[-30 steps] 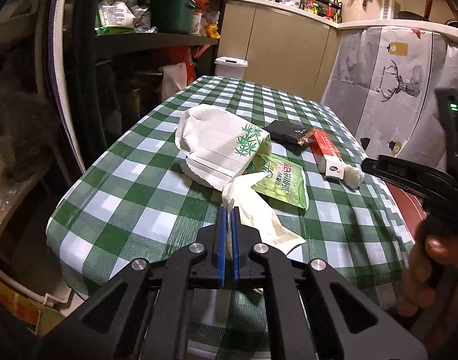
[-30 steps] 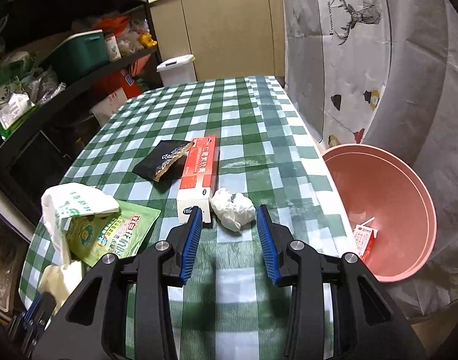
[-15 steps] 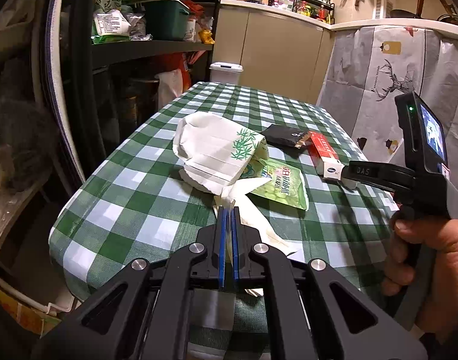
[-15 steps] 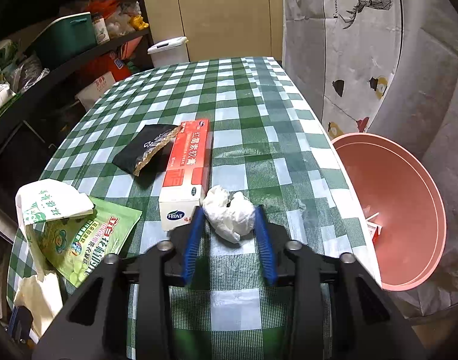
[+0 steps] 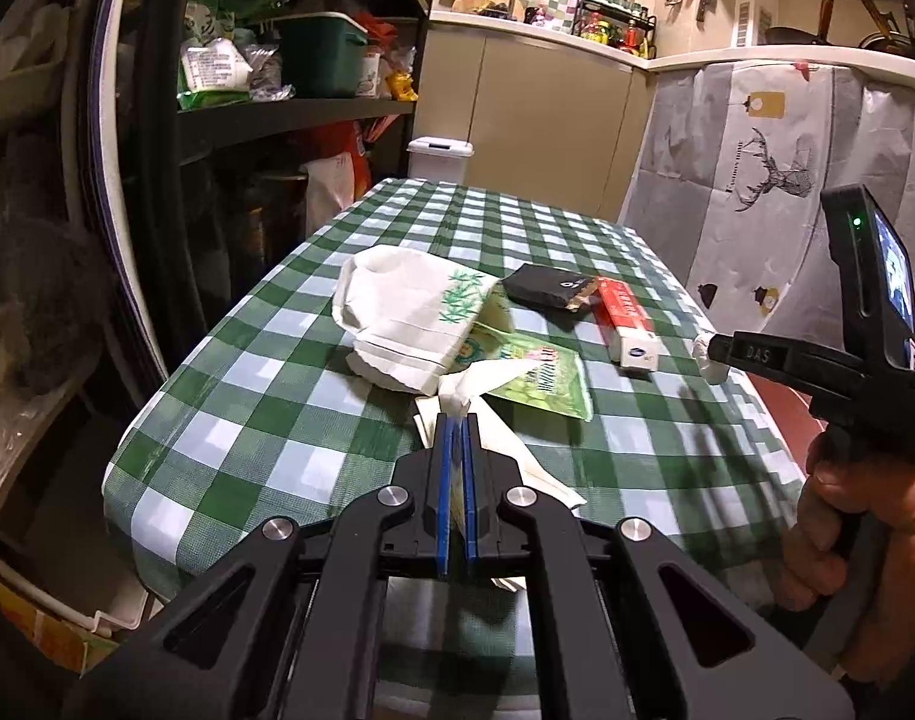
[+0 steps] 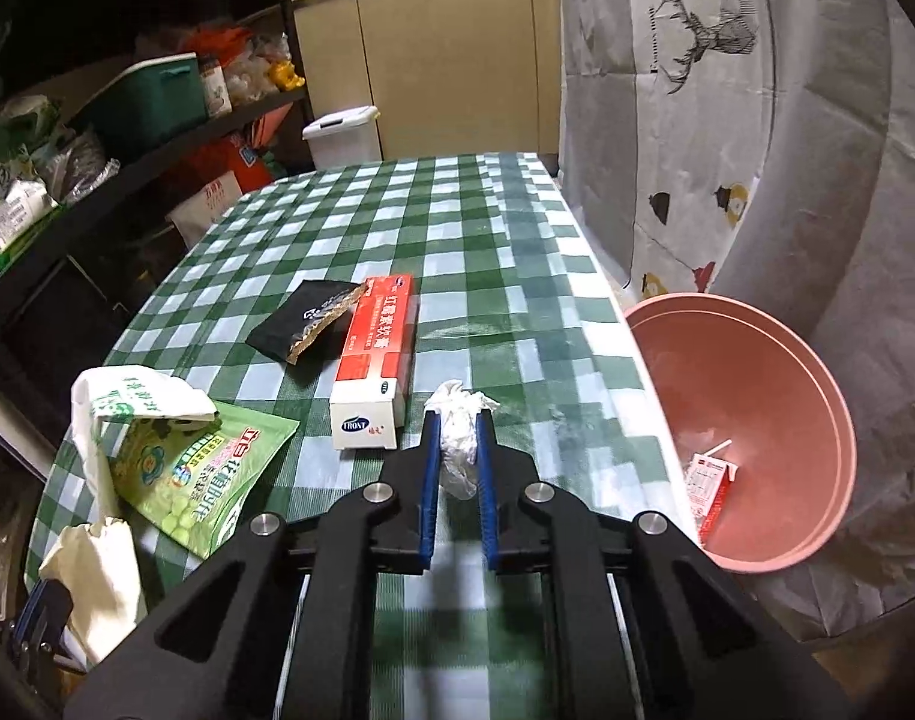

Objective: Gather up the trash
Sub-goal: 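Grasp the white paper strip with the left gripper while the right gripper grasps the crumpled tissue, then carry the paper strip with the left gripper while the right gripper carries the tissue over the bin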

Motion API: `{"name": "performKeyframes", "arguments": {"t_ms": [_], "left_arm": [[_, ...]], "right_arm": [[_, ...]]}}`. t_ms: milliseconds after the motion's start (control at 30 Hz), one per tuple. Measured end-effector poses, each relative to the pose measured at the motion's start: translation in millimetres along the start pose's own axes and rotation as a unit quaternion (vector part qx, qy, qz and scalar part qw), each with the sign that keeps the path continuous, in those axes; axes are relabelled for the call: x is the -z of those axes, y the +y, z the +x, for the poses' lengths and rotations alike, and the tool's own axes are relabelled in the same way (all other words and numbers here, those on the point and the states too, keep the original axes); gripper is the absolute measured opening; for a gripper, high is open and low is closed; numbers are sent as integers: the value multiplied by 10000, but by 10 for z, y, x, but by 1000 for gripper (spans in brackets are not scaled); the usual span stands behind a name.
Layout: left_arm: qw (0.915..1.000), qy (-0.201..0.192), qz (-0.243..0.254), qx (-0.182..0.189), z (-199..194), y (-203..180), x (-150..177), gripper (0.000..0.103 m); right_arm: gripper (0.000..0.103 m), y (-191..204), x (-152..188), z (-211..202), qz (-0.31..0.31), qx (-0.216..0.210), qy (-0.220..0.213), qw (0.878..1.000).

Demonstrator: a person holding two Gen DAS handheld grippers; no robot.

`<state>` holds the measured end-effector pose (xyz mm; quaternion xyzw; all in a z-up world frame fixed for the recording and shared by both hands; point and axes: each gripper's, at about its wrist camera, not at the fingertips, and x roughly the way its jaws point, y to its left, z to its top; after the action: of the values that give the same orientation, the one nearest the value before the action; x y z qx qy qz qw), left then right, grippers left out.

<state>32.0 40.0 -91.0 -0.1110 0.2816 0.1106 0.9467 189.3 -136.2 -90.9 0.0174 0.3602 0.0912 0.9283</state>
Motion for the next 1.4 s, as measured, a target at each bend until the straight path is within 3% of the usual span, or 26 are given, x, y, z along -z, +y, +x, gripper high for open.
{"name": "performKeyframes", "arguments": {"t_ms": [567, 1033, 1267, 1400], "left_arm": [[9992, -142, 212, 306, -140, -360, -127, 4], [9973, -48, 470, 566, -176, -617, -415, 4], [9941, -108, 620, 884, -200, -931, -751, 4], [9909, -151, 793, 1075, -201, -1125, -951, 4]], "right_arm": [[12, -314, -129, -806, -217, 99, -717, 9971], [13, -905, -641, -1700, -485, 15, -1171, 9919], [13, -1276, -829, -1638, -519, 200, -1284, 9902], [13, -1466, -738, -1463, -117, 204, -1200, 9925]]}}
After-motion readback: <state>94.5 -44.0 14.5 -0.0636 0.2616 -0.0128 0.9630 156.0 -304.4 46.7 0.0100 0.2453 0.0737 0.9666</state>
